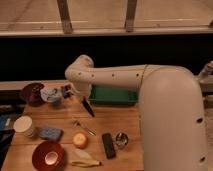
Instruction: Place brush in paper cup
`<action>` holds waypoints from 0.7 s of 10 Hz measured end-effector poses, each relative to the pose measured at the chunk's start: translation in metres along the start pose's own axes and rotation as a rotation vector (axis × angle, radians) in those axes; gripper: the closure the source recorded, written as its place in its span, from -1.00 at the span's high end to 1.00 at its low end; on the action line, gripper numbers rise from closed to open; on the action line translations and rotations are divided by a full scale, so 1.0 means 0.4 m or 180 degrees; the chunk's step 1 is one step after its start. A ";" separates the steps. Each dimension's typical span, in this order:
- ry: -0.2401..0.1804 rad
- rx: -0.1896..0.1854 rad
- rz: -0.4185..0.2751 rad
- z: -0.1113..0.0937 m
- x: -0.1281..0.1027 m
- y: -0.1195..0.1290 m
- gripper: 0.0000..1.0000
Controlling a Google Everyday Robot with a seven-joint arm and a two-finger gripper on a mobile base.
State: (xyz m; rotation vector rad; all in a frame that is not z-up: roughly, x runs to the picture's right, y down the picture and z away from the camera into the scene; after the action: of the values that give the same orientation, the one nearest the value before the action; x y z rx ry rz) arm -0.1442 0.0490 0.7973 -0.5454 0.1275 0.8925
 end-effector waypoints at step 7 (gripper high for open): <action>-0.0502 -0.0070 -0.1166 -0.127 -0.192 0.272 -1.00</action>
State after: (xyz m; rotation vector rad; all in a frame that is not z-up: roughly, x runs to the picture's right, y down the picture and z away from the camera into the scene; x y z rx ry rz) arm -0.2704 0.0241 0.7356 -0.4966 -0.1231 0.5764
